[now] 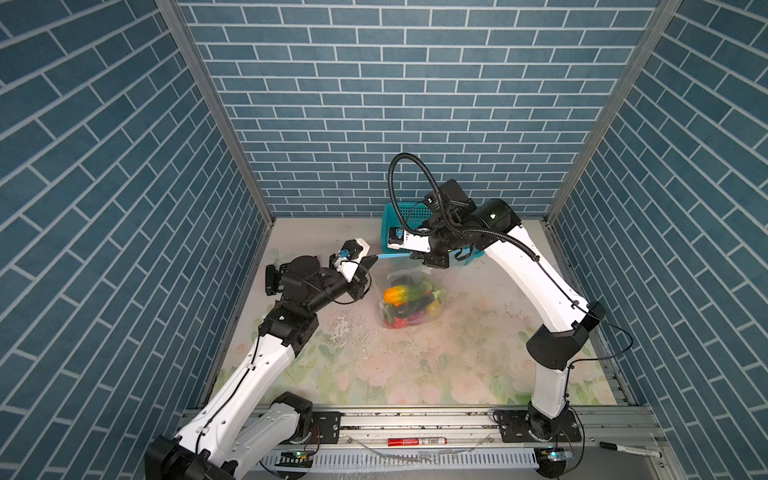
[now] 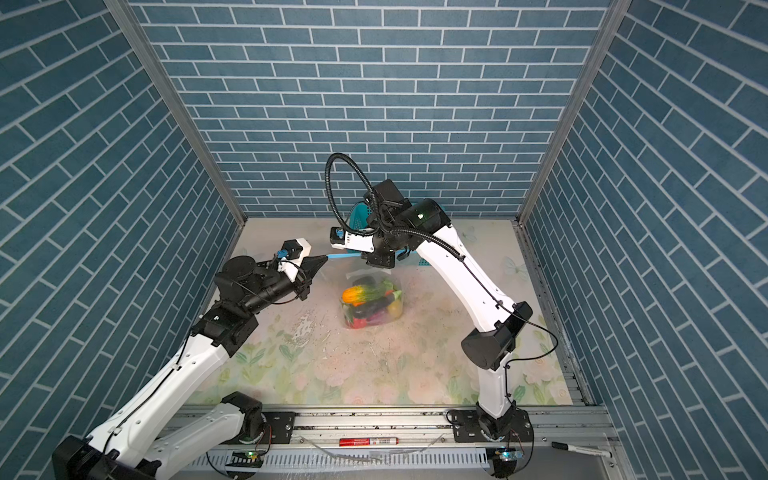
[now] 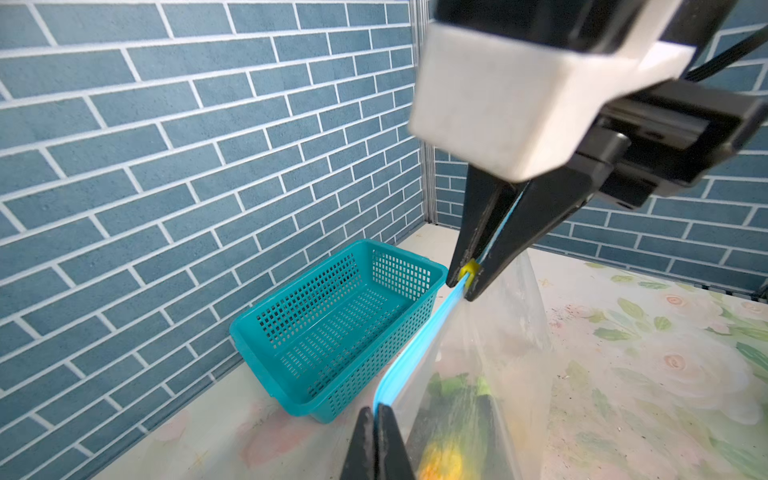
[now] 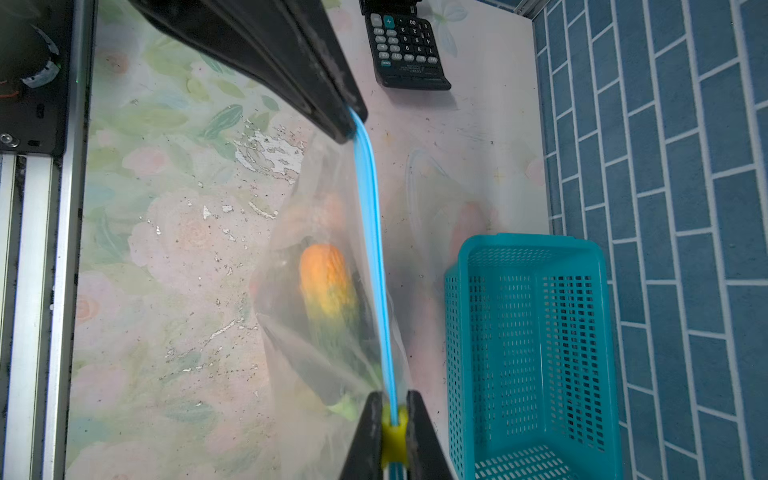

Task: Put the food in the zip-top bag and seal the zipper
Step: 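Slide the yellow slider along the zipper with the right gripper, away from the left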

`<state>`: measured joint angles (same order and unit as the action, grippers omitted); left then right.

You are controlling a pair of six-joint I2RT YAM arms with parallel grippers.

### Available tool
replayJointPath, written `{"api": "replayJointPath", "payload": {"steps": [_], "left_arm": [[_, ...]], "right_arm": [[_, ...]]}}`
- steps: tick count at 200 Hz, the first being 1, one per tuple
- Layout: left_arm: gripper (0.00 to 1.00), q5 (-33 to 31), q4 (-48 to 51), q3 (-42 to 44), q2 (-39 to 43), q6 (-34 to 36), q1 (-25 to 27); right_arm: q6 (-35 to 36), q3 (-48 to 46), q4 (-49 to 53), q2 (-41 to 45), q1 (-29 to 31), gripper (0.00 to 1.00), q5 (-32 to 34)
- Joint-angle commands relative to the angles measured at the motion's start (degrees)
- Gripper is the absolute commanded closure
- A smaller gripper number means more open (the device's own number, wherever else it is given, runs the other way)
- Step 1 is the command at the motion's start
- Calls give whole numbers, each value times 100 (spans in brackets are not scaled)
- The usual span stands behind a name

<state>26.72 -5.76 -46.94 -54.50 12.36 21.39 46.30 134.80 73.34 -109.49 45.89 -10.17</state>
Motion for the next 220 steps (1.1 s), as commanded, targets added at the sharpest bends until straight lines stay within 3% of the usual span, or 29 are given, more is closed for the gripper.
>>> {"api": "replayJointPath", "payload": {"steps": [1, 220], "left_arm": [[100, -466, 245, 59, 132, 117, -188], [100, -772, 791, -109, 395, 408, -387]], "right_arm": [[-113, -119, 400, 426, -234, 100, 481], [-415, -300, 220, 578, -568, 100, 922]]}}
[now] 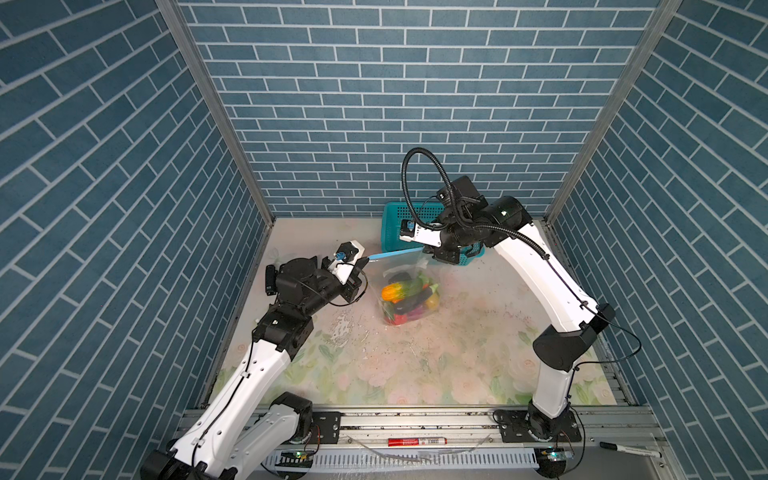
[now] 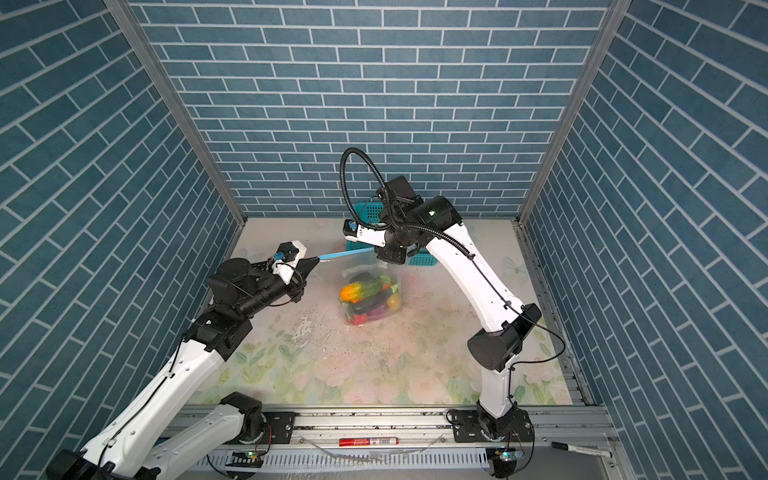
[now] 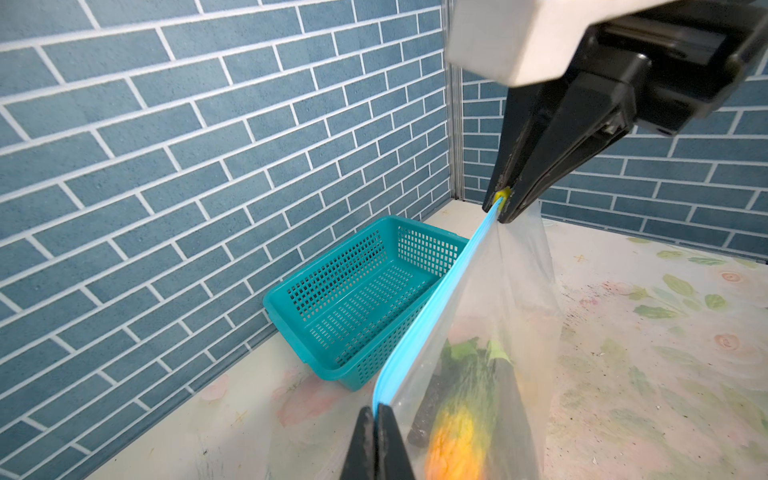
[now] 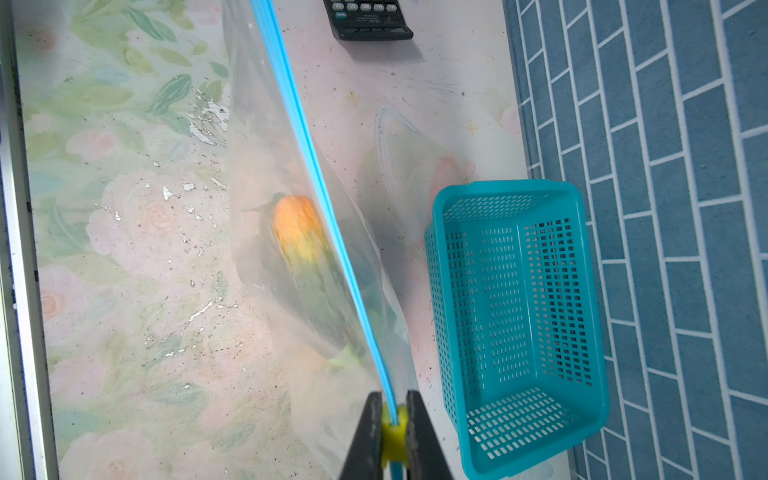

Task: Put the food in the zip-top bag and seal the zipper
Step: 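Slide the yellow slider along the zipper with the right gripper, away from the left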

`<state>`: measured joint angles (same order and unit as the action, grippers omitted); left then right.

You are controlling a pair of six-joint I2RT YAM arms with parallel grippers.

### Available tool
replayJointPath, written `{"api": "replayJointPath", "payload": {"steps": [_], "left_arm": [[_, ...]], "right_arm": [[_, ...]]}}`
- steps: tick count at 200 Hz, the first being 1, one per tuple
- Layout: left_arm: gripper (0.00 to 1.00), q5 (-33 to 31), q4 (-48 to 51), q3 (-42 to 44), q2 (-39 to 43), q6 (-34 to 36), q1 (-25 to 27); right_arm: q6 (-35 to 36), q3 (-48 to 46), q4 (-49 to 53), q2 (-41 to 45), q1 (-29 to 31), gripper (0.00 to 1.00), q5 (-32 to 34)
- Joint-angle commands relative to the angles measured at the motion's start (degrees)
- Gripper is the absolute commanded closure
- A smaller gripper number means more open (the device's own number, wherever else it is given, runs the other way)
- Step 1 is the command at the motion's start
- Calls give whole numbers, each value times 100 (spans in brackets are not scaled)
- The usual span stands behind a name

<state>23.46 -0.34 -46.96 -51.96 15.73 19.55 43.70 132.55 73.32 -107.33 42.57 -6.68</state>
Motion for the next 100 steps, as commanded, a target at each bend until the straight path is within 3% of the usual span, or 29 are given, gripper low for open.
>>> {"api": "replayJointPath", "payload": {"steps": [1, 100], "left_arm": [[100, -447, 251, -105, 142, 75, -205], [100, -534, 377, -33, 307, 53, -294]], "right_arm": [[-158, -78, 220, 362, -233, 100, 572], [-239, -63, 198, 366, -363, 100, 735]]}}
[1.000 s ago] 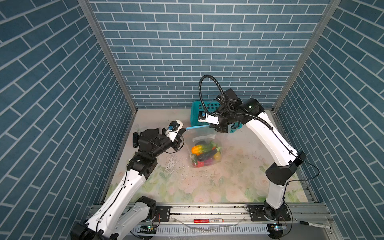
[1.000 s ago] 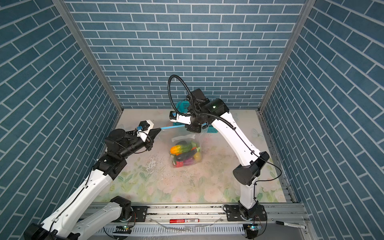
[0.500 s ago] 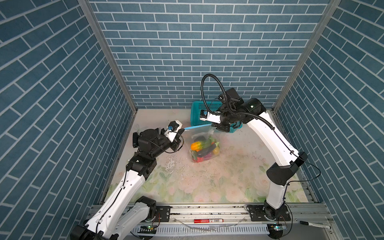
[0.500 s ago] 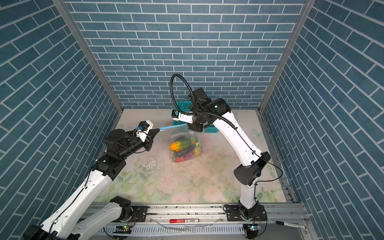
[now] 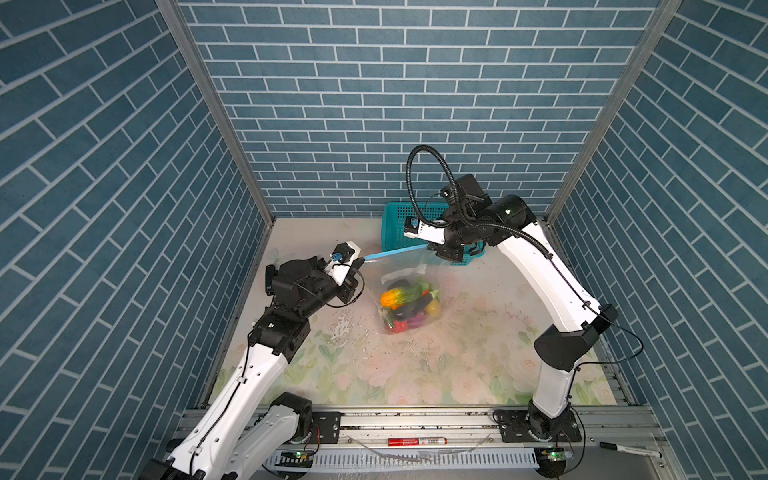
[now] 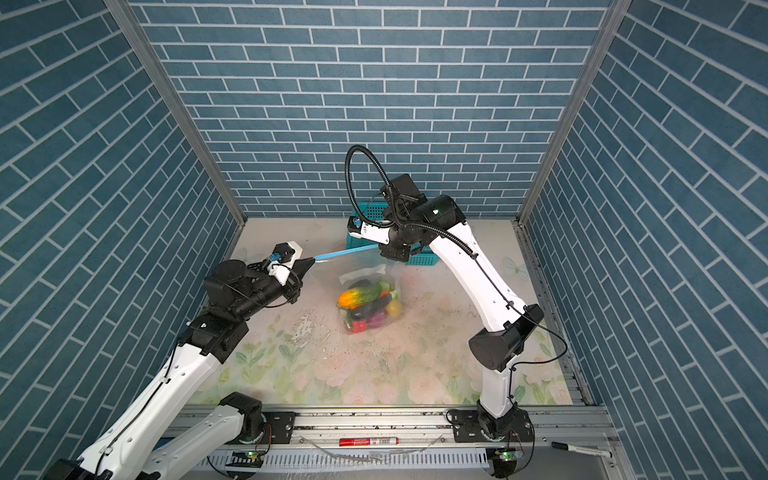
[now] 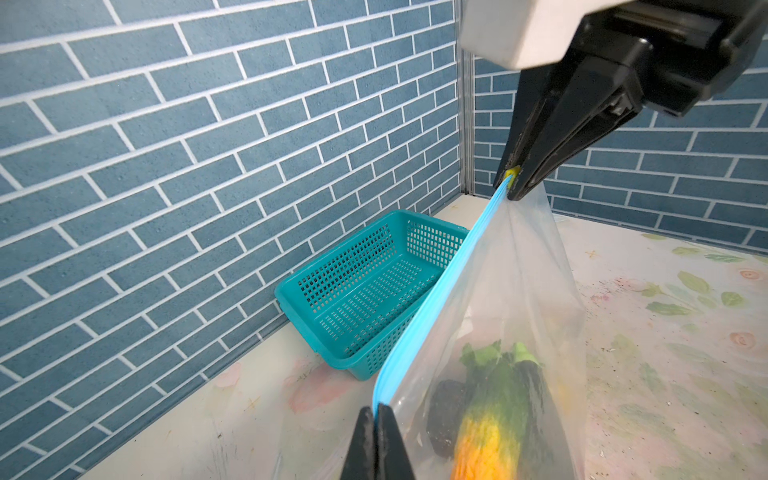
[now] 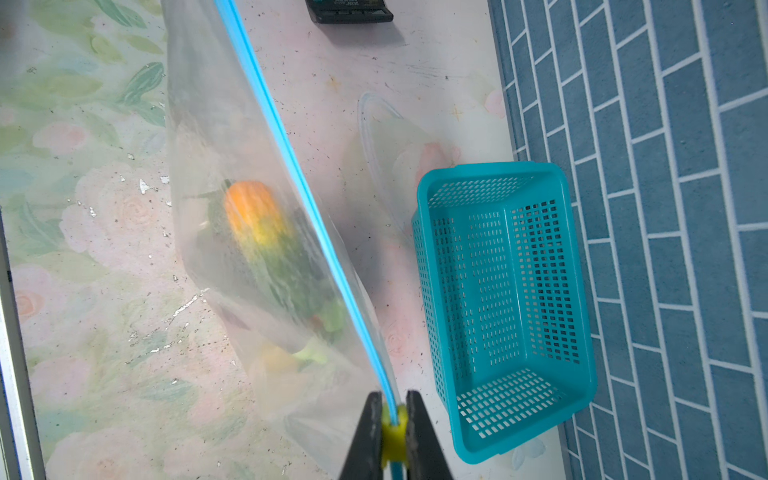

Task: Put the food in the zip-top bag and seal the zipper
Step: 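Slide the yellow slider along the zipper with the right gripper, away from the left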

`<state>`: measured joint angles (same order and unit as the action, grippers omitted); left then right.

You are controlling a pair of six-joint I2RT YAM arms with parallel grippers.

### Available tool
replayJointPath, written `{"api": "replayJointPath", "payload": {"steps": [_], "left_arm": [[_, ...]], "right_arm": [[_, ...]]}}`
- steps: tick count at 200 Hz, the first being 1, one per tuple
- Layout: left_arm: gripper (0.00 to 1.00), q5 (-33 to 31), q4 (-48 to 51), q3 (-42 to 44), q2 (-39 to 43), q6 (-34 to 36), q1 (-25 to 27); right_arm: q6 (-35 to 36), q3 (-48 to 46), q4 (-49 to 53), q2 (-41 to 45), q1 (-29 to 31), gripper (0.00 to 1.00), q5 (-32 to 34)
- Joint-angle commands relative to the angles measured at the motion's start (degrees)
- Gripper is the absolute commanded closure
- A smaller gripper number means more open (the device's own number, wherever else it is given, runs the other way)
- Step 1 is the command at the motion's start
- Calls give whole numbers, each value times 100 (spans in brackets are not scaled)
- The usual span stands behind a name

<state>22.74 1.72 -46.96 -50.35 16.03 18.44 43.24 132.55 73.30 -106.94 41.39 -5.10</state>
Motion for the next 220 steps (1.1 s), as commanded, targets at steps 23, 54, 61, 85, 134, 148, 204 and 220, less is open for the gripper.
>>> {"api": "replayJointPath", "payload": {"steps": [23, 54, 61, 85, 134, 148, 204, 220], "left_arm": [[100, -490, 215, -47, 173, 13, -224], [100, -473, 221, -74, 139, -28, -268], [100, -472, 215, -79, 122, -34, -275], [100, -483, 215, -114, 91, -39, -280], [100, -464, 200, -121, 61, -38, -332], [100, -472, 191, -123, 38, -65, -342], [100, -489, 155, -110, 18, -109, -369], [100, -475, 136, -106, 7, -131, -376]], "right_arm": [[-205, -56, 196, 338, -277, 100, 603], [-202, -73, 200, 374, -309, 100, 609], [-202, -79, 201, 380, -335, 100, 622], [-202, -80, 200, 393, -384, 100, 668], [-242, -89, 202, 410, -477, 100, 704], [-239, -89, 209, 418, -482, 100, 704], [-299, -73, 273, 406, -583, 100, 782], [-308, -80, 272, 410, -596, 100, 780]]}}
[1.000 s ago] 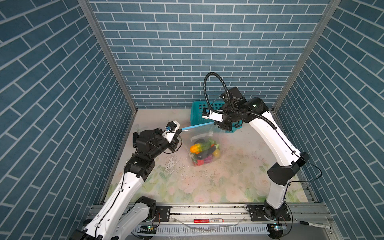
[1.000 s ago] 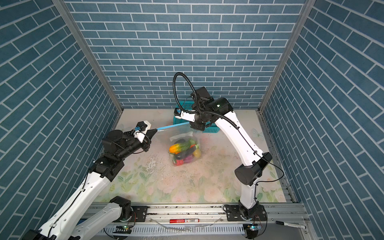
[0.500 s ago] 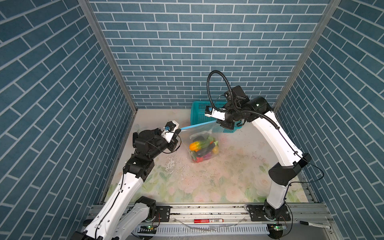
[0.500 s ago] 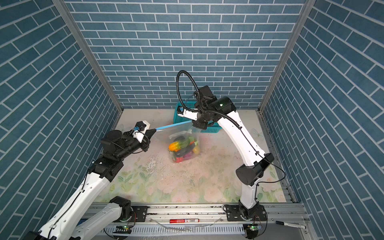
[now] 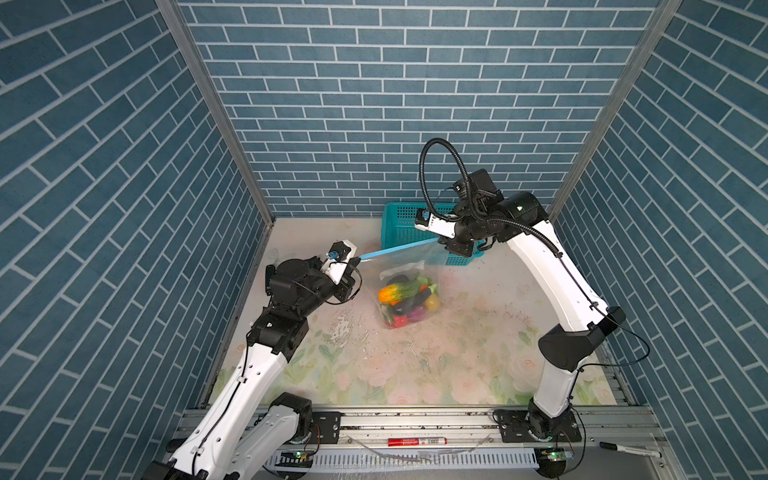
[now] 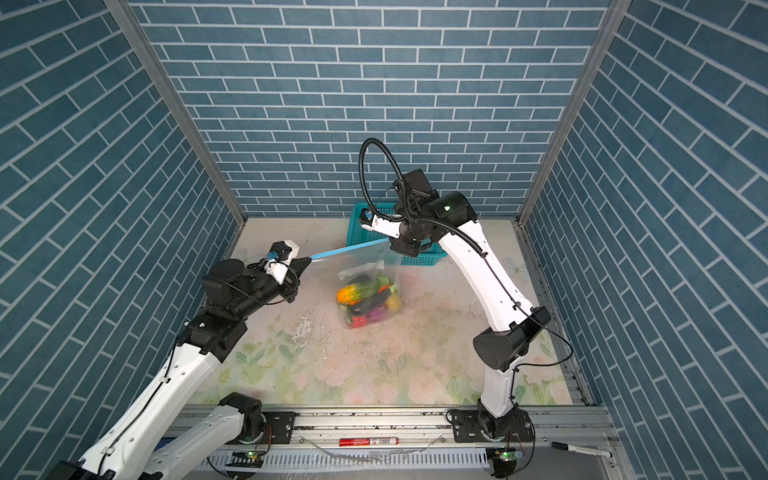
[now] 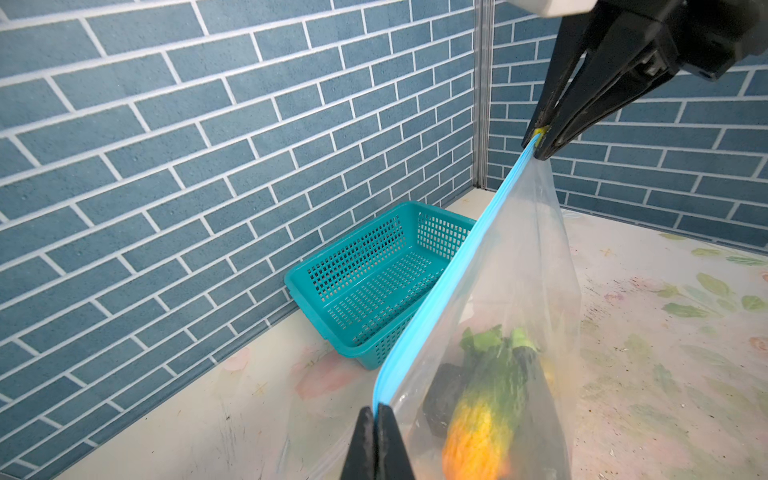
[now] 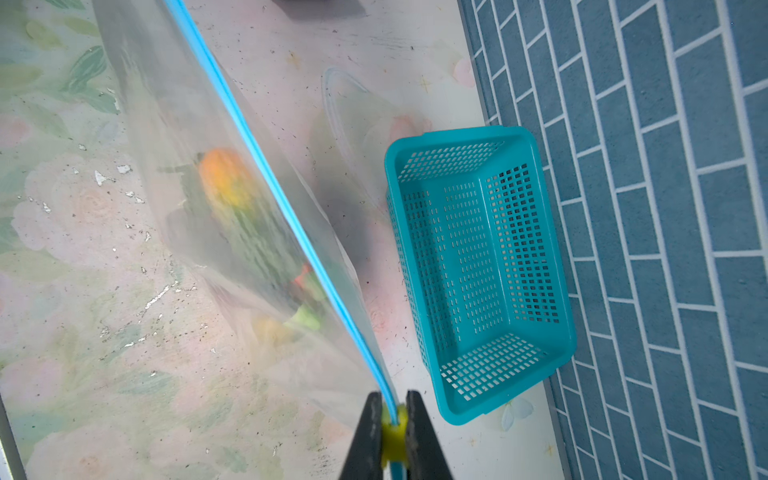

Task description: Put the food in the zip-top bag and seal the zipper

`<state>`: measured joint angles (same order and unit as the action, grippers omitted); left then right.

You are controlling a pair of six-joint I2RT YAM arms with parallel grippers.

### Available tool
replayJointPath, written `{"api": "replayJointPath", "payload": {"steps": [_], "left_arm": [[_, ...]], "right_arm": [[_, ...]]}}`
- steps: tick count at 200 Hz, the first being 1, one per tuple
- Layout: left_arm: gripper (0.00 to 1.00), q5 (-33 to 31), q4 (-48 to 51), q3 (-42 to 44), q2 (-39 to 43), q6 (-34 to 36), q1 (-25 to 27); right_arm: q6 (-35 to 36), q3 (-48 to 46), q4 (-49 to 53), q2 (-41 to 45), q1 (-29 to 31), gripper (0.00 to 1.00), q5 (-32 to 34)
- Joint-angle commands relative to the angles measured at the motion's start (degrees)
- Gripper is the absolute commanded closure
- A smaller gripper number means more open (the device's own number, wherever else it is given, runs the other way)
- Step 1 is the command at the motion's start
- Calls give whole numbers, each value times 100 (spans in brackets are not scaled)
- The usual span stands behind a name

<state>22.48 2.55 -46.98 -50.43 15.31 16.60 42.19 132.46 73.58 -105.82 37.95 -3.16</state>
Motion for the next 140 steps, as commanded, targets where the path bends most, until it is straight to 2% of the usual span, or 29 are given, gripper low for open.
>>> {"api": "replayJointPath", "payload": {"steps": [1, 140], "left_arm": [[100, -447, 53, -102, 16, -61, -192], [100, -289, 70, -141, 6, -124, -211]], "right_arm": [[-203, -72, 244, 299, -253, 100, 587], [-273, -200, 334, 386, -385, 100, 513]]}}
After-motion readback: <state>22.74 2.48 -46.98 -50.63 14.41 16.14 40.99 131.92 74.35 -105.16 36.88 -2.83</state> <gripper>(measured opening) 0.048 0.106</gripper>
